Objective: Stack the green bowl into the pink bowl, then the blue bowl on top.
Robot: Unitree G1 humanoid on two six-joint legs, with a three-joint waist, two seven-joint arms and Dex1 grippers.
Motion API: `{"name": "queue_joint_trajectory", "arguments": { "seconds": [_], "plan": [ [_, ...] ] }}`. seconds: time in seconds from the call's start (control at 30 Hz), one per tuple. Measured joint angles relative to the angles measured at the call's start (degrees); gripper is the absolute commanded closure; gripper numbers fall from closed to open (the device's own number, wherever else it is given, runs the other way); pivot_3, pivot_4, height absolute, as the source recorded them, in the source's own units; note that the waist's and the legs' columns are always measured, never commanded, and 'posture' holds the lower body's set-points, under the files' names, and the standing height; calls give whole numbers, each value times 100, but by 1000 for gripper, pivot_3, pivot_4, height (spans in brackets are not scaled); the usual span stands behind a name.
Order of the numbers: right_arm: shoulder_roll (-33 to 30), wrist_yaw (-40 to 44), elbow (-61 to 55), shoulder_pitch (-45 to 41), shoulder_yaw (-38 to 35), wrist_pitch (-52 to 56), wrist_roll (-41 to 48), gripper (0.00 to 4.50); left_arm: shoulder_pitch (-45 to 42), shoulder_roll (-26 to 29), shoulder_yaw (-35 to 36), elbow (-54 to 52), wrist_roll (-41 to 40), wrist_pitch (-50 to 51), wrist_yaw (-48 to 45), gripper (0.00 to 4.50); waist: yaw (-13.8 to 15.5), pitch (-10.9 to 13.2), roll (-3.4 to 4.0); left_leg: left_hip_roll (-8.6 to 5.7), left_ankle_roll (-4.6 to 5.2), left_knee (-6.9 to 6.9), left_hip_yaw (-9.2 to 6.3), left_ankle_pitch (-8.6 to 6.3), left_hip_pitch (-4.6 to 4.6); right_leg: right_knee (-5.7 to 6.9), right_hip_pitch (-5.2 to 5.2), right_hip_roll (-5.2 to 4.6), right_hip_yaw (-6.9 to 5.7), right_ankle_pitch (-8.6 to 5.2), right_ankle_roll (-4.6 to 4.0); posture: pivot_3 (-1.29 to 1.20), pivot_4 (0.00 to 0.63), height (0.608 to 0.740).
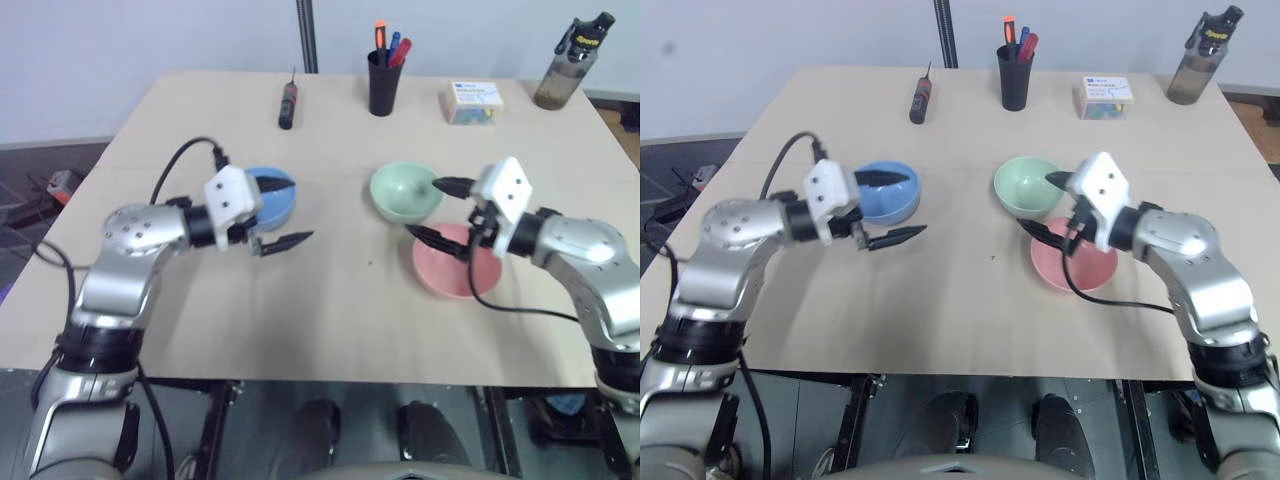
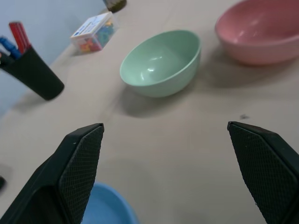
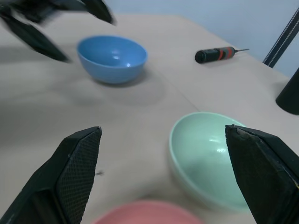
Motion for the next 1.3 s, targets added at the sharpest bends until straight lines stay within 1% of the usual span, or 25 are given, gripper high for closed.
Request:
{"name": "queue_joint_trajectory", "arguments": {
  "seconds": [0.07, 0.1, 0.13, 0.17, 0.2, 0.37, 0.47, 0.53, 0.7, 0.73, 0.77, 0.8, 0.83, 0.87, 0.93, 0.97, 1.0, 1.1, 1.13, 1.3],
  "plan": [
    [-110, -57, -396, 478, -383, 173, 247, 63, -661, -100, -480, 612, 564, -411, -114, 0, -8, 0, 0, -2, 0, 2, 4, 0, -1, 0, 0, 5, -1, 0, 0, 0, 150, 740],
    [-121, -75, -484, 586, -470, 197, 291, 63, -807, -140, -572, 748, 675, -490, -133, 0, -8, 0, 0, -3, 0, 3, 4, 1, -1, 2, 0, 6, -1, 0, 0, 0, 150, 740],
    [-124, -109, -624, 674, -576, 252, 372, 63, -976, -178, -651, 920, 835, -641, -175, 0, -85, 1, 0, 1, 0, 3, 17, 0, 5, 4, 0, 9, 15, 0, 0, 0, 150, 740],
    [-179, -258, -973, 1219, -1012, 265, 403, 63, -1528, -548, -1026, 1607, 1093, -1044, -327, 0, -92, 3, -6, -4, 2, 8, 2, 1, 4, 8, 4, 7, -2, -1, 1, 0, 150, 740],
    [-175, -339, -1121, 1435, -1087, 286, 406, 63, -1785, -654, -1195, 1940, 1243, -1250, -386, 0, -80, 6, -11, 1, 2, 22, 0, 0, -2, 10, 3, 14, -4, -1, 1, 0, 150, 740],
    [-86, -882, -1823, 2155, -1739, 303, 425, 63, -2932, -1487, -1744, 3841, 1896, -2533, -462, 0, -126, 8, -13, -4, 30, 54, 6, -16, -8, 20, 6, 10, 5, 1, 5, 0, 150, 740],
    [-61, -1015, -2086, 2488, -1937, 310, 487, 63, -3299, -1774, -1938, 4691, 2269, -3072, -277, 0, -164, 9, -15, -2, 31, 53, 4, -17, -8, 23, 5, 13, 4, 1, 5, 0, 150, 740],
    [-31, -1149, -2302, 2710, -2196, 351, 605, 63, -3533, -1979, -2063, 5245, 2504, -3440, -166, 0, -164, 10, -16, -1, 31, 53, 4, -17, -9, 24, 3, 13, 4, 0, 5, 0, 150, 740],
    [2, -1333, -2693, 3057, -2559, 437, 872, 63, -3772, -2113, -2267, 5903, 2915, -4018, -92, 0, -163, 11, -17, -2, 32, 56, 5, -18, -10, 24, 4, 12, 5, 1, 5, 0, 150, 740],
    [4, -1392, -2727, 3081, -2613, 436, 933, 0, -3794, -2145, -2311, 6007, 2988, -4115, -87, 495, -159, 11, -18, -2, 32, 56, 3, -18, -11, 25, 5, 12, 4, 1, 5, 0, 150, 740],
    [4, -1408, -2735, 3089, -2621, 436, 941, 0, -3799, -2158, -2313, 6035, 3009, -4141, -87, 668, -156, 11, -18, -2, 32, 57, 3, -18, -11, 25, 5, 12, 4, 1, 5, 0, 150, 740],
    [4, -1449, -2749, 3116, -2632, 436, 968, 0, -3819, -2194, -2332, 6127, 3073, -4222, -63, 971, -153, 12, -19, -2, 32, 57, 3, -17, -11, 25, 4, 12, 4, 1, 5, 0, 150, 740],
    [4, -1489, -2752, 3156, -2633, 436, 984, 0, -3837, -2217, -2367, 6178, 3158, -4287, -31, 1443, -152, 12, -19, -2, 32, 57, 2, -18, -11, 25, 4, 12, 3, 1, 5, 0, 150, 740],
    [4, -1535, -2752, 3169, -2633, 436, 999, 0, -3844, -2220, -2384, 6224, 3246, -4374, 31, 1685, -152, 12, -20, -2, 33, 57, 3, -18, -12, 24, 4, 12, 3, 0, 5, 0, 150, 740],
    [3, -1594, -2753, 3205, -2638, 427, 1016, 0, -3865, -2274, -2430, 6353, 3419, -4451, 214, 2591, -151, 12, -20, -3, 33, 57, 3, -18, -12, 25, 4, 12, 3, 0, 5, 0, 150, 740],
    [3, -1603, -2753, 3214, -2638, 427, 1016, 0, -3867, -2293, -2444, 6371, 3450, -4461, 252, 2785, -150, 12, -20, -3, 33, 57, 2, -18, -12, 25, 4, 12, 3, 0, 5, 0, 150, 740],
    [2, -1627, -2753, 3228, -2640, 421, 1020, 0, -3867, -2344, -2478, 6416, 3503, -4480, 330, 3080, -149, 12, -20, -3, 33, 57, 2, -18, -12, 25, 4, 12, 3, 0, 5, 0, 150, 740],
    [-1, -1673, -2752, 3270, -2644, 408, 1020, 0, -3874, -2436, -2537, 6498, 3663, -4493, 504, 4278, -147, 13, -21, -3, 33, 58, 1, -18, -13, 24, 4, 12, 2, 0, 5, 0, 150, 740],
    [-1, -1679, -2752, 3276, -2644, 405, 1020, 0, -3884, -2446, -2552, 6535, 3699, -4498, 519, 4394, -147, 13, -21, -3, 33, 58, 1, -18, -13, 25, 4, 12, 2, 0, 5, 0, 150, 740],
    [-2, -1686, -2751, 3363, -2705, 323, 1021, 0, -3895, -2474, -2577, 6604, 3789, -4535, 603, 4394, -149, 13, -22, -3, 33, 58, 1, -18, -13, 26, 4, 12, 2, 0, 5, 0, 150, 740]
  ]
}}
